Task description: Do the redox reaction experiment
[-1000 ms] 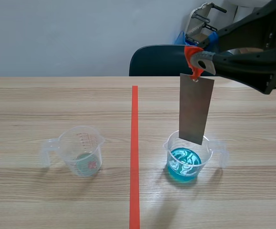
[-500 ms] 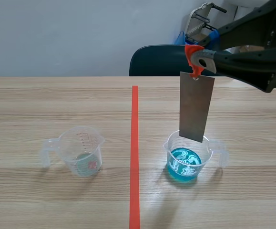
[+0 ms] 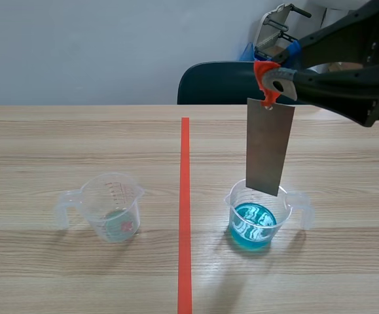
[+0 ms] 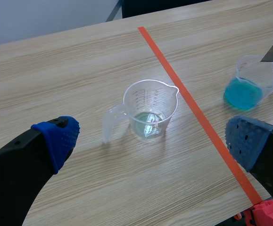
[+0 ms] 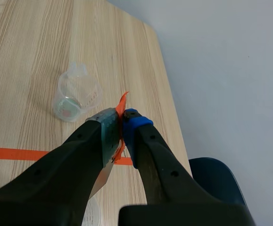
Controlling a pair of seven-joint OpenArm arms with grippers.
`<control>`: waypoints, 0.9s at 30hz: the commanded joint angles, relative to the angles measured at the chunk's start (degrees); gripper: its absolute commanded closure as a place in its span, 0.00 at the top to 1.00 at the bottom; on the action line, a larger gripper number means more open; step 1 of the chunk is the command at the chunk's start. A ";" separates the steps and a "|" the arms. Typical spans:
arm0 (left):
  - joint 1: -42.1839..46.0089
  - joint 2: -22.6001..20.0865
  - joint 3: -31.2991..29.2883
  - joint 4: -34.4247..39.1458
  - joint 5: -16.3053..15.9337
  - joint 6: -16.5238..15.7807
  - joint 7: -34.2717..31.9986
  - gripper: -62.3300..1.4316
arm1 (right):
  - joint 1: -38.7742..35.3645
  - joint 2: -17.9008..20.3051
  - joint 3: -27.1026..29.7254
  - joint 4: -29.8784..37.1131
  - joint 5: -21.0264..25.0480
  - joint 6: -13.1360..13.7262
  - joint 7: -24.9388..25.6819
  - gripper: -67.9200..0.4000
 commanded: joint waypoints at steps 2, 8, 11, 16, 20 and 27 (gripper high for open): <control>-0.17 0.59 -0.28 1.25 -0.37 -0.20 -1.01 1.00 | 0.98 0.00 1.03 0.52 0.79 -0.39 1.05 0.02; -0.17 0.59 -0.28 1.25 -0.37 -0.20 -1.01 1.00 | 0.98 0.00 1.03 0.52 0.79 -0.39 1.05 0.02; -0.17 0.59 -0.28 1.25 -0.37 -0.20 -1.01 1.00 | 0.98 -0.02 1.03 0.52 0.81 -0.39 1.07 0.02; -0.17 0.59 -0.28 1.25 -0.37 -0.20 -1.01 1.00 | 0.98 -0.61 1.03 0.52 0.79 -0.39 1.07 0.02; -0.17 0.59 -0.28 1.25 -0.37 -0.22 -1.01 1.00 | 0.98 -1.22 1.03 0.52 0.76 -0.39 1.07 0.02; -0.17 0.59 -0.28 1.25 -0.37 -0.22 -1.01 1.00 | 0.98 -1.22 1.03 0.52 0.76 -0.39 1.07 0.02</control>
